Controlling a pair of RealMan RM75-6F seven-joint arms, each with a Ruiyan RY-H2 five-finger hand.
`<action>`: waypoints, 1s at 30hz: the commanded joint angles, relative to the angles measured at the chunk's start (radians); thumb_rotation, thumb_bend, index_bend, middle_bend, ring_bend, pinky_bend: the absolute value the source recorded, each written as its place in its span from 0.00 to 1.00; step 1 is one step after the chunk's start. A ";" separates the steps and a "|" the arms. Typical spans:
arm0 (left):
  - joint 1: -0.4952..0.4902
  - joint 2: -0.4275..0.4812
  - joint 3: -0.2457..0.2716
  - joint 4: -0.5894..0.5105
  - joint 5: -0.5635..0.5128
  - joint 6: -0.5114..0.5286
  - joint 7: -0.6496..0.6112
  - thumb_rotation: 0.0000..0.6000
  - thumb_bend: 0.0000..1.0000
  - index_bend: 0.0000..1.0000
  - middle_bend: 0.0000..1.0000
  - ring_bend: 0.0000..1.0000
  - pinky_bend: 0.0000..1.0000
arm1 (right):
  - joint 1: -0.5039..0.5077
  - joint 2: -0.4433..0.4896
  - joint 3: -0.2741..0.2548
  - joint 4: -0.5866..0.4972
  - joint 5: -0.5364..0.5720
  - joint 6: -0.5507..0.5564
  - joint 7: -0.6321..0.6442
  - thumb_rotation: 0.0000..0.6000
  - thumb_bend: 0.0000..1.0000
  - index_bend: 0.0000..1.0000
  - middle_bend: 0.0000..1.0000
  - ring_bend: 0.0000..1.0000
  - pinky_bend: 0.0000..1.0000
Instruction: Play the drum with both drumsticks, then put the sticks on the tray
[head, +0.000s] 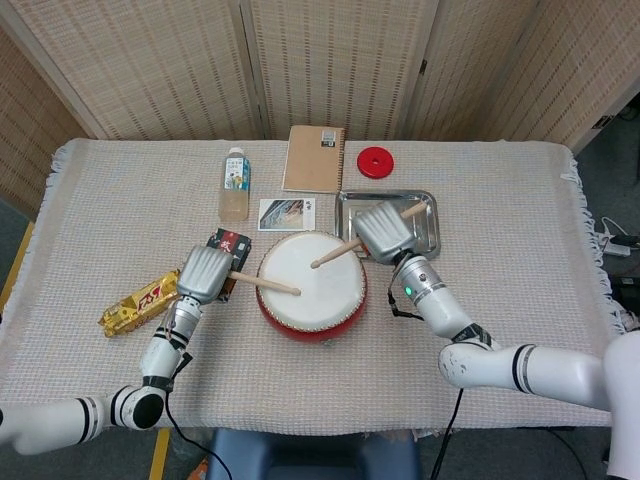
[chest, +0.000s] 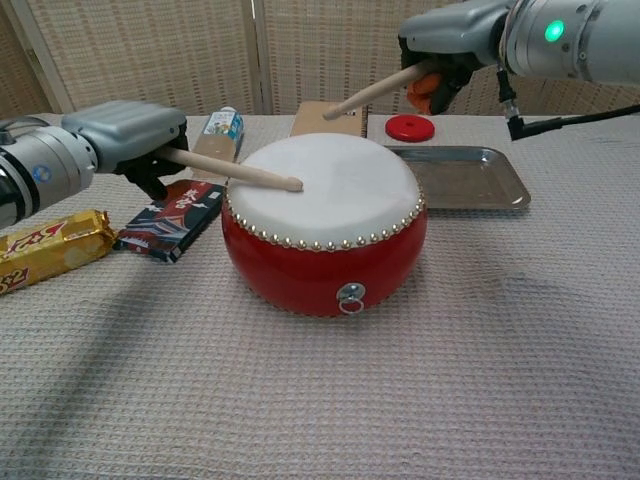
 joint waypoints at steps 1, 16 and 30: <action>0.005 0.016 -0.018 -0.018 0.009 0.038 -0.010 1.00 0.46 1.00 1.00 1.00 1.00 | -0.001 -0.011 -0.011 0.019 0.007 -0.015 -0.025 1.00 0.69 1.00 1.00 1.00 1.00; 0.011 0.019 -0.015 -0.032 -0.001 0.029 -0.018 1.00 0.46 1.00 1.00 1.00 1.00 | 0.020 -0.078 -0.005 0.072 0.013 0.007 -0.061 1.00 0.69 1.00 1.00 1.00 1.00; 0.031 0.074 -0.048 -0.096 0.050 0.114 -0.031 1.00 0.46 1.00 1.00 1.00 1.00 | 0.057 -0.155 -0.093 0.171 0.135 -0.048 -0.222 1.00 0.69 1.00 1.00 1.00 1.00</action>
